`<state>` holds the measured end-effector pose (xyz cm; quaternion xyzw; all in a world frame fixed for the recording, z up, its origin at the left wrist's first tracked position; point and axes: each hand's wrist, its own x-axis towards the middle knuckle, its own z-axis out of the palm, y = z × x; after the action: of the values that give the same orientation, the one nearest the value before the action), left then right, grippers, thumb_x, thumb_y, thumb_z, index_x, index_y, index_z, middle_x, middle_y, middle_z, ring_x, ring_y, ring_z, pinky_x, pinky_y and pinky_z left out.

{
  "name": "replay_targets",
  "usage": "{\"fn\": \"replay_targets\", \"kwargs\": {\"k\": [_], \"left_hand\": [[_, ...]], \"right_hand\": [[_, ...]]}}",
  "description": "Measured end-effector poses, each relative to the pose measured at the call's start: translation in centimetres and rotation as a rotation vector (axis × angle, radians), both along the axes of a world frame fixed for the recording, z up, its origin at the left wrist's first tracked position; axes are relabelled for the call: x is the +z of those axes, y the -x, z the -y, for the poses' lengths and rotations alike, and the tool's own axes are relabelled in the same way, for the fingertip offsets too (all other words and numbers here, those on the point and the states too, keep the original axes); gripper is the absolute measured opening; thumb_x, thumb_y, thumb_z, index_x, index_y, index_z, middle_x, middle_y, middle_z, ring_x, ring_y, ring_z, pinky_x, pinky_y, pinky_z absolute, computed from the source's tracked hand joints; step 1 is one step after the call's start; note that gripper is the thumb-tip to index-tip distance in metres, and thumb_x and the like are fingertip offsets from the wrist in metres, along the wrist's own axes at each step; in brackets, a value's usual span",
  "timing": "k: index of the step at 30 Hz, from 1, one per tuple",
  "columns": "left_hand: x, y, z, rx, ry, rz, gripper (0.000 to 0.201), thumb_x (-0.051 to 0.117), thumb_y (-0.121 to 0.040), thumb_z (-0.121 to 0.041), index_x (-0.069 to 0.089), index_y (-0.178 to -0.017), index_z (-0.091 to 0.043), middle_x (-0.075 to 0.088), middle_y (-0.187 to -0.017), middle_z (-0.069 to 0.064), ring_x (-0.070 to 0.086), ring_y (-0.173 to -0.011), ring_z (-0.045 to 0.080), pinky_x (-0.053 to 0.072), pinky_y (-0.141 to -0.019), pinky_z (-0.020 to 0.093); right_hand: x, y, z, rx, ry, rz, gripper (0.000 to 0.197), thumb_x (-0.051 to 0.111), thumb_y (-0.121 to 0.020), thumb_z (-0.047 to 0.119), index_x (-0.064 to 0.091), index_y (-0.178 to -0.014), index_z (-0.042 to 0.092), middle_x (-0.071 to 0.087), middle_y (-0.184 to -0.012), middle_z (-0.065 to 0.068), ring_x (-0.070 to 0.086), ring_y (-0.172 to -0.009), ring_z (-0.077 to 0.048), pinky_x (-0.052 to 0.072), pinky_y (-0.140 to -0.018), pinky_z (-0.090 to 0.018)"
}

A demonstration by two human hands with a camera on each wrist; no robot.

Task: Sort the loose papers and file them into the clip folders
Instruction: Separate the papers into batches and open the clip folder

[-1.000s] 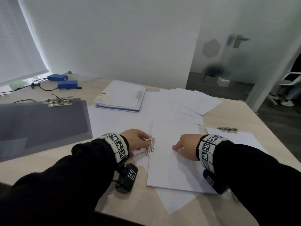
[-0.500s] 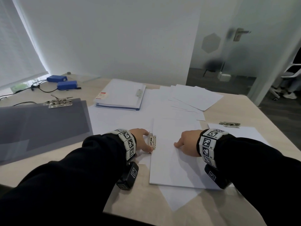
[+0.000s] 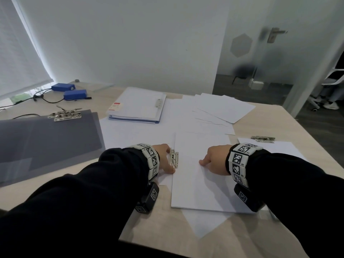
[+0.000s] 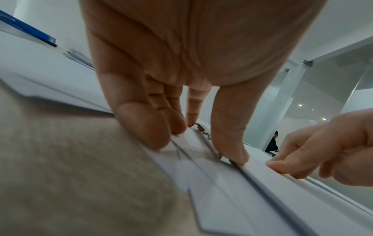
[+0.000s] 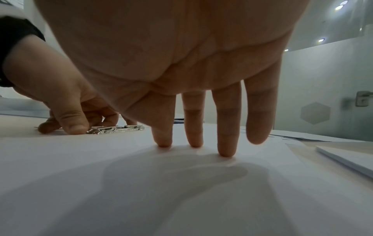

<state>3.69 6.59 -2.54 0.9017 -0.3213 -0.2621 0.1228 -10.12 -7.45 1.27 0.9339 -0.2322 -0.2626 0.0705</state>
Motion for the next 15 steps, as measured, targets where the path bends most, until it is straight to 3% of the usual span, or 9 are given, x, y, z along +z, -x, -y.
{"fn": "replay_targets", "kwargs": {"k": [2,6,8,10,12,13,15], "left_hand": [[0.0,-0.1,-0.1,0.014,0.009,-0.029,0.080,0.084,-0.075,-0.033,0.041,-0.142,-0.024,0.054,-0.117,0.001,0.061,-0.110,0.027,0.056,-0.091,0.038],[0.2,-0.2,-0.7,0.082,0.075,-0.163,0.077,0.084,-0.075,-0.030,0.044,-0.141,-0.029,0.051,-0.114,0.000,0.068,-0.087,0.027,0.062,-0.076,0.040],[0.3,0.1,-0.9,0.105,0.080,-0.173,0.074,0.082,-0.077,-0.029,0.044,-0.141,-0.028,0.052,-0.118,0.001,0.069,-0.087,0.027,0.062,-0.075,0.040],[0.5,0.7,-1.0,0.131,0.086,-0.175,0.066,0.080,-0.080,-0.030,0.048,-0.138,-0.023,0.054,-0.121,0.003,0.070,-0.094,0.030,0.062,-0.077,0.044],[0.9,1.3,-1.2,0.138,0.108,-0.162,0.046,0.075,-0.084,-0.032,0.059,-0.124,-0.014,0.059,-0.112,0.007,0.069,-0.097,0.031,0.061,-0.077,0.046],[1.0,1.6,-1.4,0.135,0.118,-0.151,0.037,0.072,-0.087,-0.033,0.063,-0.113,-0.008,0.062,-0.104,0.009,0.070,-0.094,0.031,0.061,-0.077,0.047],[1.0,2.1,-1.8,0.132,0.107,-0.137,0.039,0.065,-0.090,-0.035,0.068,-0.110,-0.002,0.067,-0.091,0.011,0.069,-0.077,0.030,0.061,-0.079,0.046]], "right_hand": [[0.0,0.2,0.1,0.010,-0.002,0.011,0.044,0.029,-0.102,0.039,0.050,-0.140,0.031,0.052,-0.138,0.003,0.052,-0.125,-0.027,0.040,-0.101,-0.034],[0.0,0.8,0.4,0.072,-0.027,-0.007,0.045,0.029,-0.102,0.032,0.038,-0.143,0.048,0.044,-0.144,0.007,0.047,-0.129,-0.025,0.038,-0.102,-0.035],[-0.4,1.1,0.7,0.078,-0.048,0.021,0.047,0.030,-0.100,0.032,0.038,-0.141,0.052,0.040,-0.148,0.009,0.044,-0.133,-0.025,0.039,-0.104,-0.037],[-0.8,1.3,1.0,0.078,-0.072,0.076,0.046,0.032,-0.096,0.034,0.042,-0.137,0.053,0.040,-0.147,0.009,0.044,-0.133,-0.024,0.040,-0.105,-0.040],[-1.1,1.9,1.1,0.059,-0.103,0.131,0.046,0.036,-0.093,0.037,0.045,-0.136,0.052,0.043,-0.145,0.009,0.046,-0.131,-0.023,0.041,-0.104,-0.040],[-1.2,2.2,1.1,0.044,-0.120,0.157,0.047,0.038,-0.091,0.039,0.045,-0.136,0.051,0.043,-0.146,0.010,0.046,-0.131,-0.022,0.041,-0.104,-0.039],[-1.6,2.8,1.3,0.017,-0.155,0.198,0.049,0.042,-0.090,0.042,0.042,-0.139,0.048,0.040,-0.150,0.012,0.043,-0.134,-0.020,0.037,-0.108,-0.037]]}}
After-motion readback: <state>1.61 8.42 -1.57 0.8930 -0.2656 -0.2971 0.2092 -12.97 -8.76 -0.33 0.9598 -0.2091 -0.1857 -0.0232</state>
